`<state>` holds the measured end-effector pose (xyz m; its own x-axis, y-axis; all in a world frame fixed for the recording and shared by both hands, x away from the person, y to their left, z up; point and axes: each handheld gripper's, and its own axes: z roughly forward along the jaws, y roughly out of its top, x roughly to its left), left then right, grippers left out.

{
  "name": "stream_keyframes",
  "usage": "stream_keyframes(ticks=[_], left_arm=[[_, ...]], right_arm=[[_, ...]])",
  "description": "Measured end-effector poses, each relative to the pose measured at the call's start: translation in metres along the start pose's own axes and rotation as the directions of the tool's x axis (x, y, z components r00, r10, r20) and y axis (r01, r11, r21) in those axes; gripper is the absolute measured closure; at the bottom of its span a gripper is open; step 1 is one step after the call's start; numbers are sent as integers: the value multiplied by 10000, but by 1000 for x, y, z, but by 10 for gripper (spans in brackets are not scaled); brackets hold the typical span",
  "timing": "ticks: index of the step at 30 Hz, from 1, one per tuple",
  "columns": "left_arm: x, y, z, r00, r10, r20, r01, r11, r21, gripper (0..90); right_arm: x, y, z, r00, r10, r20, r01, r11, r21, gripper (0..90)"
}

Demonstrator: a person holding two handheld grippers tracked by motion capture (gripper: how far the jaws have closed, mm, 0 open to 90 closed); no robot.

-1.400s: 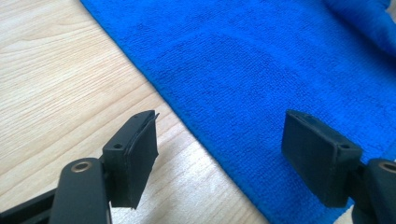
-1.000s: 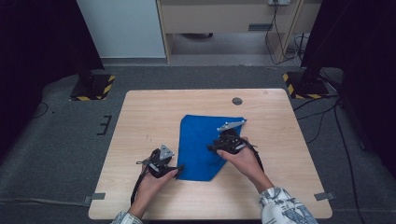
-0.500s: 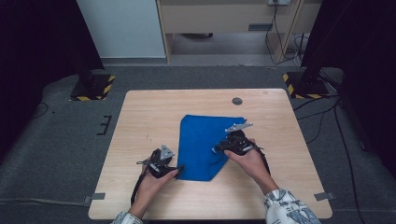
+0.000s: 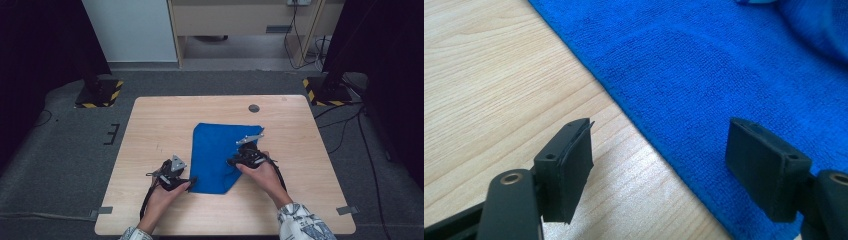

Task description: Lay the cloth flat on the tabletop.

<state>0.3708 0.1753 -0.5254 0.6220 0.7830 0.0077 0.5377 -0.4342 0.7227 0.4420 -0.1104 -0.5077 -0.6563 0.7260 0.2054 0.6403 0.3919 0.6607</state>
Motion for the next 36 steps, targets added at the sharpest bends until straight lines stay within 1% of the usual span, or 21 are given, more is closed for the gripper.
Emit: stream_keyframes(ticks=[1,2,6,8,10,13,15,17,18,19,20,22,24,26,27,30,31,32,34,35,36], left_arm=[[0,0,0,10000,2,2,-2,10000,-14,263],[0,0,-1,10000,16,-21,-16,10000,-8,264],[1,0,-2,10000,60,-61,-60,10000,-17,263],[0,0,-1,9999,92,-60,-91,9999,46,263],[-1,0,1,9999,162,-53,-162,9998,94,263],[-4,0,4,9996,287,-41,-286,9994,210,263],[-5,0,5,9995,306,-35,-305,9992,255,263],[-5,0,5,9995,321,-47,-320,9992,259,263],[-5,-1,5,9996,283,-30,-282,9993,240,263],[-5,-1,5,9996,268,-23,-267,9993,244,262],[-5,-1,5,9997,262,-17,-261,9994,237,262],[-5,-1,4,9996,265,-30,-264,9993,251,262],[-4,-1,4,9997,258,-31,-257,9993,259,262],[-4,-2,4,9997,251,-33,-250,9993,262,262],[-4,-2,4,9997,257,-31,-256,9993,260,263],[-3,-2,4,9997,238,-13,-238,9994,261,263],[-3,-2,4,9997,229,-11,-229,9994,265,262],[-3,-2,4,9997,230,-13,-229,9994,259,263],[-3,-2,3,9998,206,-10,-205,9994,267,263],[-3,-3,3,9998,187,-7,-187,9995,267,263],[-3,-3,3,9999,169,0,-169,9995,256,263]], right_arm=[[0,0,-3,10000,-20,-21,20,10000,-43,778],[0,-1,-6,9999,-31,113,33,9999,-119,808],[-4,-8,-26,9990,279,363,-260,9984,-506,833],[-7,-18,-40,9976,423,550,-385,9969,-684,827],[-10,-33,-57,9937,569,964,-501,9962,-717,821],[-16,-53,-77,9864,955,1339,-843,9926,-871,819],[-20,-69,-88,9755,1260,1804,-1122,9901,-848,789],[-23,-83,-95,9686,1323,2105,-1220,9906,-615,687],[-23,-88,-99,9656,1361,2216,-1253,9902,-621,657],[-24,-91,-105,9629,1464,2266,-1325,9883,-755,617],[-25,-93,-109,9600,1547,2335,-1363,9863,-930,602],[-26,-94,-117,9570,1588,2426,-1336,9841,-1171,574],[-26,-95,-121,9552,1553,2521,-1267,9839,-1260,572],[-27,-95,-124,9490,1568,2736,-1257,9838,-1278,568],[-28,-96,-125,9467,1686,2744,-1373,9820,-1296,555],[-34,-100,-127,9410,1672,2941,-1420,9843,-1050,528],[-35,-101,-127,9412,1698,2921,-1429,9835,-1114,519],[-35,-101,-127,9437,1699,2837,-1413,9829,-1184,502],[-35,-101,-124,9537,1637,2522,-1313,9814,-1404,468],[-33,-100,-122,9561,1533,2496,-1196,9822,-1452,440],[-32,-99,-120,9575,1525,2447,-1185,9818,-1481,404]])
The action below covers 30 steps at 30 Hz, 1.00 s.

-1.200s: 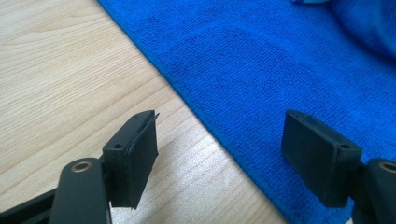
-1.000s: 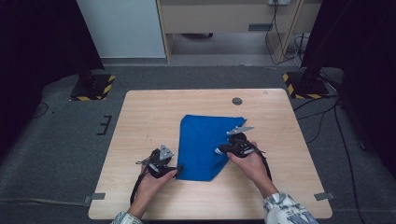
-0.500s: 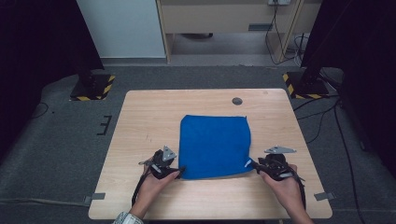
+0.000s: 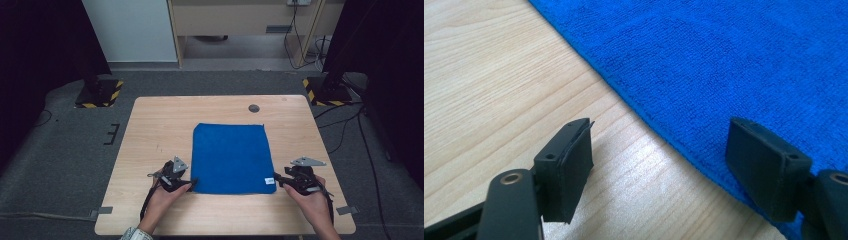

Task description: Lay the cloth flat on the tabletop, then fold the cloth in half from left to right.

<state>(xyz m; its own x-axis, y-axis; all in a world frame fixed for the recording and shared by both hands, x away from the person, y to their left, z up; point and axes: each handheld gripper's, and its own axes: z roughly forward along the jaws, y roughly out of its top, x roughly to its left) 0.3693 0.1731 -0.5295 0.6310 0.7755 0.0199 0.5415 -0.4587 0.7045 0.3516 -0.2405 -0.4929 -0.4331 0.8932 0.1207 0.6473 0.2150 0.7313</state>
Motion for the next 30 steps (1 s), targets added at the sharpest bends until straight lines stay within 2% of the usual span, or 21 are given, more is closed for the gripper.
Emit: stream_keyframes(ticks=[2,5,7,10,16,22,26,30], left_arm=[[1,1,-1,10000,-23,-17,23,10000,-60,261],[2,6,-5,9999,-106,110,111,9988,-477,243],[4,12,-8,9998,-22,176,35,9971,-759,226],[9,25,-13,9994,-102,336,138,9943,-1059,197],[20,47,-17,9992,-13,397,56,9940,-1090,138],[30,57,-18,9997,-13,258,34,9968,-796,99],[41,56,-20,9988,-467,119,476,9942,-968,92],[51,48,-21,9967,-810,-71,800,9923,-951,84]], right_arm=[[2,2,4,9998,-106,-149,103,9998,-194,334],[7,5,12,9989,-155,-431,133,9986,-514,226],[11,8,16,9983,-284,-511,251,9976,-642,193],[18,14,25,9958,-424,-811,365,9967,-722,156],[43,24,40,9852,-802,-1513,705,9952,-685,110],[66,34,50,9727,-1225,-1973,1124,9918,-615,116],[87,43,57,9637,-1432,-2255,1309,9890,-687,167],[114,50,66,9469,-1869,-2616,1782,9824,-567,246]])
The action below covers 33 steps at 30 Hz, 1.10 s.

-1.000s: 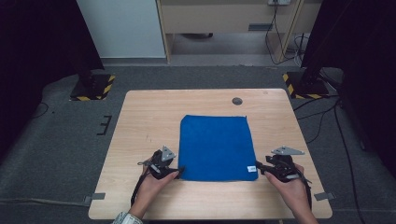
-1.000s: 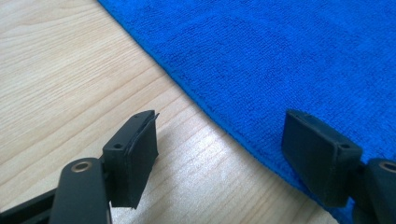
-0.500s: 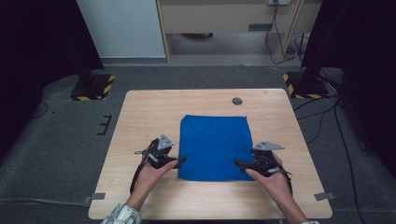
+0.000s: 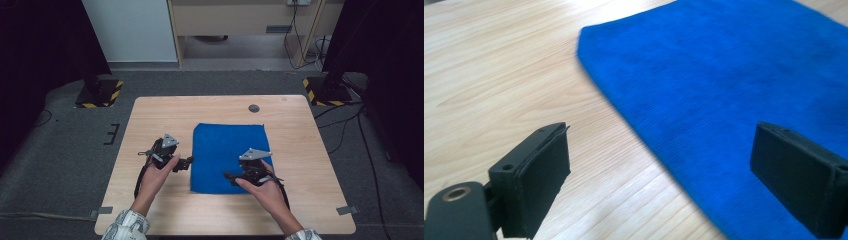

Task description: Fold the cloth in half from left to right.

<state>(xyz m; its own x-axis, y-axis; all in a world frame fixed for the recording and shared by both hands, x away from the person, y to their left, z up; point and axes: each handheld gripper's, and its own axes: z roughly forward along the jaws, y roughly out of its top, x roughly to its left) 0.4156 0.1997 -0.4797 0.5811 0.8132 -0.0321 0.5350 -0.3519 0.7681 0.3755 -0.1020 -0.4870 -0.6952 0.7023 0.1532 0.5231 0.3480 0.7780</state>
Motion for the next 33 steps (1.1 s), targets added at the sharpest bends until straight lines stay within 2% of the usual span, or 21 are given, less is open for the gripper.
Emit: stream_keyframes(ticks=[3,9,13,16,20,23,25,29,33], left_arm=[[8,-8,-2,9995,-293,-152,294,9996,23,84],[18,-24,-4,9976,-498,-474,511,9983,278,84],[25,-25,-10,9963,-644,-571,658,9975,240,84],[29,-28,-15,9958,-539,-742,566,9978,357,84],[31,-33,-21,9943,-737,-776,757,9969,230,84],[32,-32,-23,9934,-932,-662,937,9956,46,84],[32,-32,-23,9934,-988,-582,990,9951,3,84],[30,-32,-22,9943,-918,-541,922,9957,62,84],[28,-32,-22,9950,-871,-485,876,9961,81,84]], right_arm=[[16,6,11,9989,-402,-234,406,9990,162,304],[44,10,30,9928,-981,-686,1002,9946,285,464],[60,9,42,9880,-1242,-923,1287,9907,446,564],[70,8,48,9842,-1451,-1019,1504,9875,463,624],[81,6,55,9835,-1516,-983,1561,9869,398,666],[88,5,60,9818,-1678,-891,1714,9846,338,671],[90,4,63,9821,-1611,-977,1656,9854,401,628],[94,2,71,9810,-1634,-1041,1705,9834,628,519],[99,0,77,9799,-1778,-901,1851,9794,808,500]])
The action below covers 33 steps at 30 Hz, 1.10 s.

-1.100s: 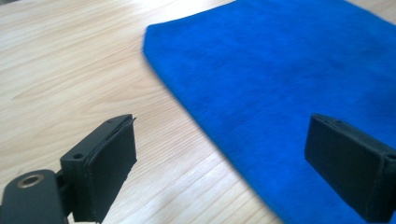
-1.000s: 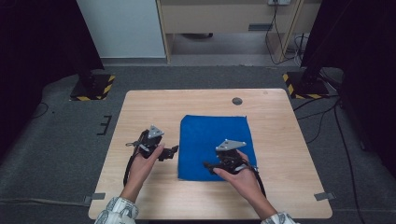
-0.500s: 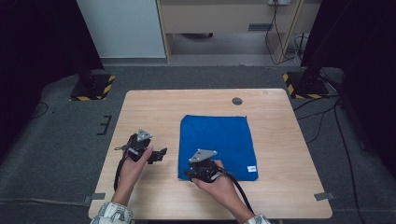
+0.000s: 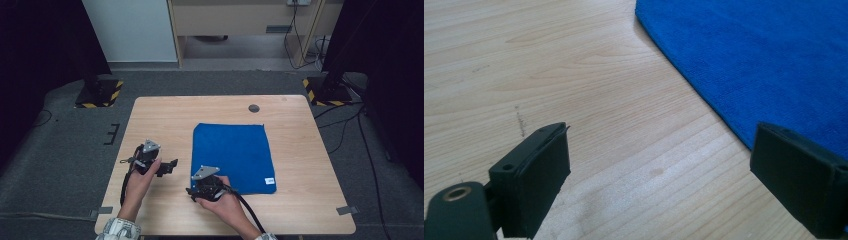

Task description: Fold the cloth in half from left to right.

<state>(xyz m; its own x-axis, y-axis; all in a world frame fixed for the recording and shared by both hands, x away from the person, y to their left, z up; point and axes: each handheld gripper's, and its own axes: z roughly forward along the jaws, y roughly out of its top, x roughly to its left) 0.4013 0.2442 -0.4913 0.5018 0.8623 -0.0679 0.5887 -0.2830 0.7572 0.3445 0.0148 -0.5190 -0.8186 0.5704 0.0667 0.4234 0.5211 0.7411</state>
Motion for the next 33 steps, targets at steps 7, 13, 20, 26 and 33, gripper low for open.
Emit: stream_keyframes(ticks=[7,13,20,26,33], left_arm=[[-3,1,0,9999,91,73,-91,10000,9,84],[-6,5,-1,9993,14,371,-8,9998,-186,85],[-13,23,8,9966,286,772,-270,9994,-208,97],[-19,43,24,9913,1058,778,-1068,9942,93,146],[-16,60,49,9877,1298,873,-1335,9903,381,206]], right_arm=[[3,-2,14,9996,-4,280,-5,9995,304,477],[0,-2,13,9972,-124,736,104,9996,277,662],[-9,-2,9,9969,257,737,-274,9994,213,857],[-6,0,0,9970,711,294,-709,9974,-92,868],[4,1,-5,9961,882,24,-881,9959,-215,869]])
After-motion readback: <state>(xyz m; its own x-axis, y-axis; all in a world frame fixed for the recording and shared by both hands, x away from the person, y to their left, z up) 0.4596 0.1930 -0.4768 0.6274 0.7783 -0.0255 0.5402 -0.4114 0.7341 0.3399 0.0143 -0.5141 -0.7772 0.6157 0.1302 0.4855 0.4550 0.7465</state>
